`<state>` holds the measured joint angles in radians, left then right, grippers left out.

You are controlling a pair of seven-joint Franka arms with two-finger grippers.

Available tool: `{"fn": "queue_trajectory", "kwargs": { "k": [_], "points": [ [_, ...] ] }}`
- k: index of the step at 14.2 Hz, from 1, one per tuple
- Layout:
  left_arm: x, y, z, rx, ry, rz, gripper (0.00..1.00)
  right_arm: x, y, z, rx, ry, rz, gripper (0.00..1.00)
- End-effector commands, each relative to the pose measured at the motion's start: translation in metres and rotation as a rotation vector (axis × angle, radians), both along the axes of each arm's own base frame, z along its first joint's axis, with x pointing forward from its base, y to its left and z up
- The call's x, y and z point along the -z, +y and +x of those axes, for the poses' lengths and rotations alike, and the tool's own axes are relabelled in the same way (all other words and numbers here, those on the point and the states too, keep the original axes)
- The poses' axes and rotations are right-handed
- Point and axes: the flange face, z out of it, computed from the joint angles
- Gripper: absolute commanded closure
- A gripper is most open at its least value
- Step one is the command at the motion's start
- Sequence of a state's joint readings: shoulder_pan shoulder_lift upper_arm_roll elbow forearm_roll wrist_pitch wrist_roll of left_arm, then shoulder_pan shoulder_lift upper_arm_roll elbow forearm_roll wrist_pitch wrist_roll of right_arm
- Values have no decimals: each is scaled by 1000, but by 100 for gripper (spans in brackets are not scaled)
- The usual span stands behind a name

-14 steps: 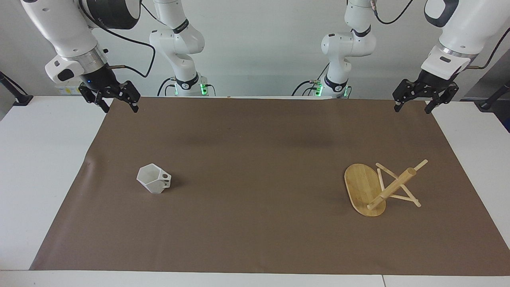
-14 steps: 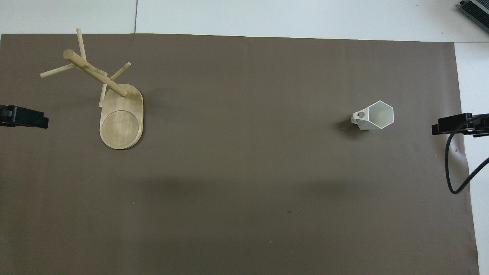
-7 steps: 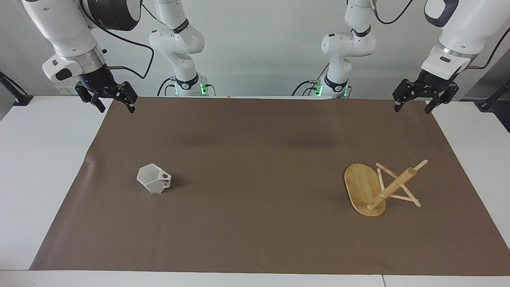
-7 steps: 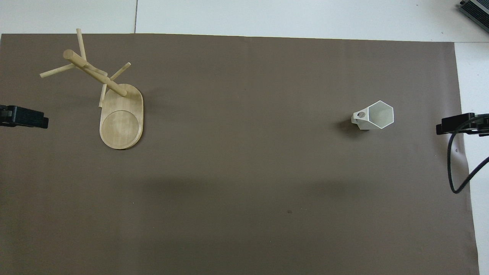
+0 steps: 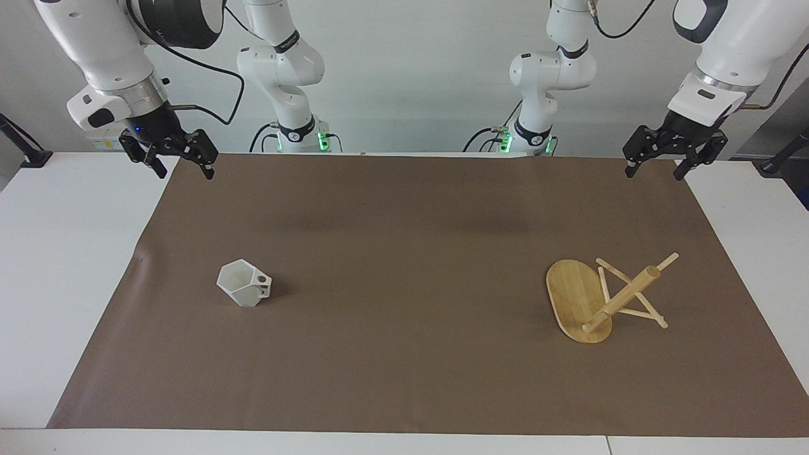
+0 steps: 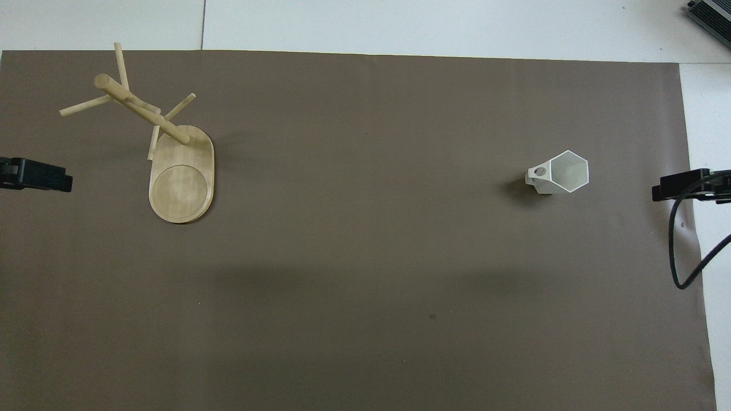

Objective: Hang cup on rack

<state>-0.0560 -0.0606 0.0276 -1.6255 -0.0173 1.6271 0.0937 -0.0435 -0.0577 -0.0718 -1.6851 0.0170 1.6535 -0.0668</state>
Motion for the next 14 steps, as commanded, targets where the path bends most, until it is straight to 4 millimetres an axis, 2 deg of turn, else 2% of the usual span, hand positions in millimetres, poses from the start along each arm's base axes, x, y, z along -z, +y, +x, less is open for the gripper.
{"fn": "queue_trajectory", "kwargs": {
  "k": [1,14],
  "points": [
    [-2,3,-6,4,4,-13,0,-2,0,-4,-11,-15,-20,0],
    [-1,3,-6,2,6,-13,0,-2,0,-4,-22,-15,-19,0]
  ]
}}
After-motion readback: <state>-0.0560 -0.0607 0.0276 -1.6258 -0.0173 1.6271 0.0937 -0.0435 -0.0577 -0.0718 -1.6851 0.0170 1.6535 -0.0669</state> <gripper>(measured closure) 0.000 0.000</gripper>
